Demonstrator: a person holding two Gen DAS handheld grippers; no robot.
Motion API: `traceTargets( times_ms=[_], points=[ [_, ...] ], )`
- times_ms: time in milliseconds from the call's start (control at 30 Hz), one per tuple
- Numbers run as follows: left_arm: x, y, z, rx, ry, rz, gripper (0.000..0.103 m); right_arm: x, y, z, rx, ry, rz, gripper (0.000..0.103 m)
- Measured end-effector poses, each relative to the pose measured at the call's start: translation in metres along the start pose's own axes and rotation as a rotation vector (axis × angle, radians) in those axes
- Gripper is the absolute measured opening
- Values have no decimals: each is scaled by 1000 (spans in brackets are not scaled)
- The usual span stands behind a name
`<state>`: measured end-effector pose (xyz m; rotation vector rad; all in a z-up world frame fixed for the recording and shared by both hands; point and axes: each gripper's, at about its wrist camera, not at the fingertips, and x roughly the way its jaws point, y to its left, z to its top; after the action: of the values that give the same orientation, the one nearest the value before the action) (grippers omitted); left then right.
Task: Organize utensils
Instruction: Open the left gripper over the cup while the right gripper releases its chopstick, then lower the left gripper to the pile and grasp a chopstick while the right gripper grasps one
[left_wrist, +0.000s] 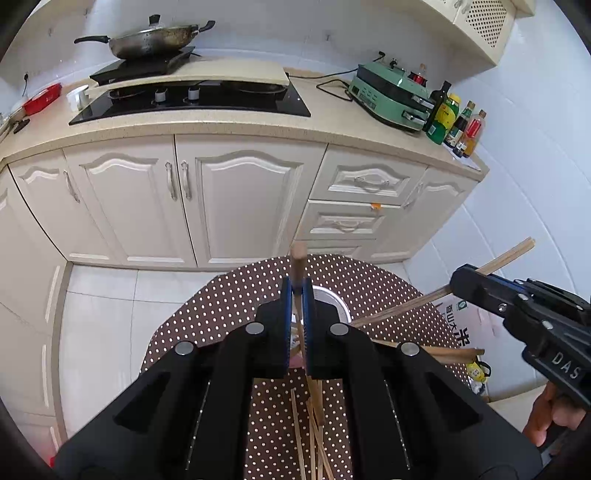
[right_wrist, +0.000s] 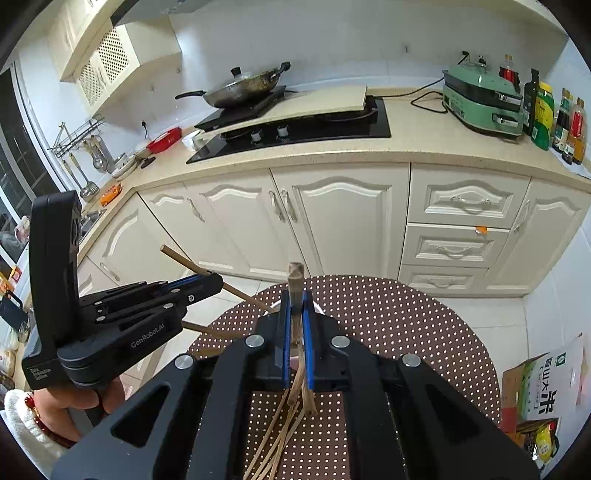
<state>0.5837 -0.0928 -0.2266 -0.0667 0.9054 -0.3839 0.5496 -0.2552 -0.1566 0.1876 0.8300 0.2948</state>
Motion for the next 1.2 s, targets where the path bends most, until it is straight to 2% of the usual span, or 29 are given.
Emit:
traceTargets(
  times_ms=[400, 633, 967, 1000, 1067, 1133, 1200],
  points=[
    [-7, 0, -6, -12, 32, -3, 7, 7, 3, -9, 14, 41, 10, 8],
    [-24, 3, -12, -33, 12, 2, 7, -8, 7, -13, 21, 14, 9, 8],
    [-71, 2, -30, -54, -65, 8, 7, -54, 20, -25, 24, -66, 3, 8],
    [-79, 2, -33, -59, -78, -1, 9, -59, 22, -27, 21, -74, 2, 8],
    [-90, 1, -39, -56, -93, 0, 21, -67, 27, -33, 17, -83, 0, 8],
    [-102, 0, -47, -56, -116, 5, 52, -76, 32, -40, 14, -88, 6, 8],
    [-112, 0, -54, -54, -139, 6, 52, -82, 36, -48, 11, -90, 5, 8]
  ],
)
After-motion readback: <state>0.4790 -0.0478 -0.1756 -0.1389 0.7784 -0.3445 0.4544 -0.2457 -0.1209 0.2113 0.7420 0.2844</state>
